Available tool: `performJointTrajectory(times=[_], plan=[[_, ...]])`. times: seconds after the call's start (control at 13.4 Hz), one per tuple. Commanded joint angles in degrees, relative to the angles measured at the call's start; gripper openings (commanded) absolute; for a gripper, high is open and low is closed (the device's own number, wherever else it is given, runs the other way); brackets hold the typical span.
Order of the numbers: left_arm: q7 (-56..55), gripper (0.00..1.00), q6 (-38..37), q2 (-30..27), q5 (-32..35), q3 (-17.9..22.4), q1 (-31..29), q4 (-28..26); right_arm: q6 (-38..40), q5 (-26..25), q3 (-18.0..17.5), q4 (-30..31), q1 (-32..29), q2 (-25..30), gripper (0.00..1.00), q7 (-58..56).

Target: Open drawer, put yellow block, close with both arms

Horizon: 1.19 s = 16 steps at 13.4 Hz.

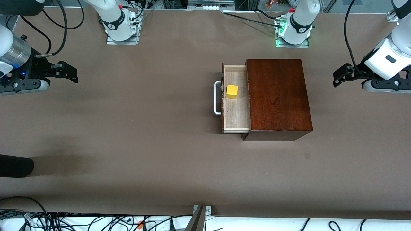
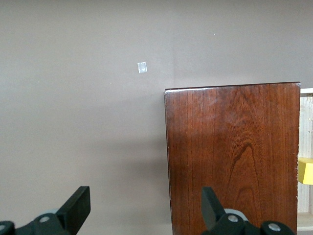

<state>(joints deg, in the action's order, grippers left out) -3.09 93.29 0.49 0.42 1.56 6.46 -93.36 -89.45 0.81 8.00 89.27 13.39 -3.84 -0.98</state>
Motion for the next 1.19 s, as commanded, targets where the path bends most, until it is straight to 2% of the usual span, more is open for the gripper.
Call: performJointTrajectory(times=[0.0, 0.45, 1.12], plan=[[0.63, 1.0, -1.35, 0.39, -1.21, -0.25, -0.49, 1.6, 0.32, -2.12, -0.62, -0.5, 0.4, 0.32, 1.0, 0.89], [0.63, 1.0, -1.35, 0.47, -1.21, -0.25, -0.4, 1.95, -0.46, -2.48, -0.36, -2.43, -0.21, -1.78, 1.0, 1.42], [0.54, 1.0, -2.23, 0.47, -1.12, -0.16, -0.49, 2.74, -2.66, -1.95, -0.35, -2.44, -0.12, -1.79, 1.0, 1.33]])
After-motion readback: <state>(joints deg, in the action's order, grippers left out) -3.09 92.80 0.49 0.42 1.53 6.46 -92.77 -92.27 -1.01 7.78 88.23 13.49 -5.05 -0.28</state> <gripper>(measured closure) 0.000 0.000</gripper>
